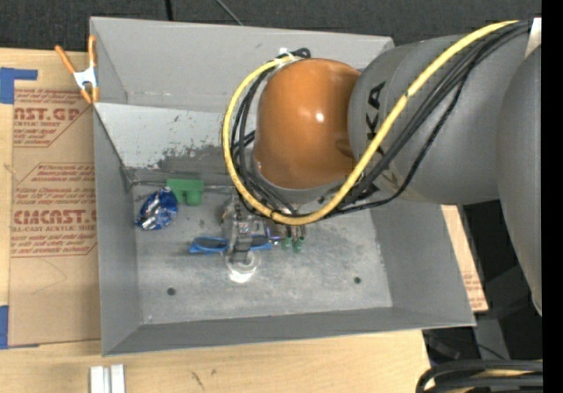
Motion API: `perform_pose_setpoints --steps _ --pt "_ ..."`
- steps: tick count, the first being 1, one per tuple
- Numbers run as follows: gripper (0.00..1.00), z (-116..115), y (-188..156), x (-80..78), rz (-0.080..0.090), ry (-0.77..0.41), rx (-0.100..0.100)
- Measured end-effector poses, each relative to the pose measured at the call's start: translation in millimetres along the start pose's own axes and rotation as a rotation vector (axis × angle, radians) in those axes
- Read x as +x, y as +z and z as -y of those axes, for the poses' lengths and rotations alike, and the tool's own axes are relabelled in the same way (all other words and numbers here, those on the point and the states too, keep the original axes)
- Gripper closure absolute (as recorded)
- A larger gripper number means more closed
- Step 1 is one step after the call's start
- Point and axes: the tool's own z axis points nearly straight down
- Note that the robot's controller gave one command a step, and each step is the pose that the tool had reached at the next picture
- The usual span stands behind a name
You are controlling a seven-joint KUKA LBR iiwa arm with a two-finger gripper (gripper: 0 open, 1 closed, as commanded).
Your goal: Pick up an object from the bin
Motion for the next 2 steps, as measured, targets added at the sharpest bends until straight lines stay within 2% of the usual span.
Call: perform_pose_setpoints --steps 1,2 --pt "1.00 44.4 21.1 -25.6 -0.008 -0.409 0.003" --pt "1.00 56.5 -38.6 -20.4 -0.004 -0.772 0.001"
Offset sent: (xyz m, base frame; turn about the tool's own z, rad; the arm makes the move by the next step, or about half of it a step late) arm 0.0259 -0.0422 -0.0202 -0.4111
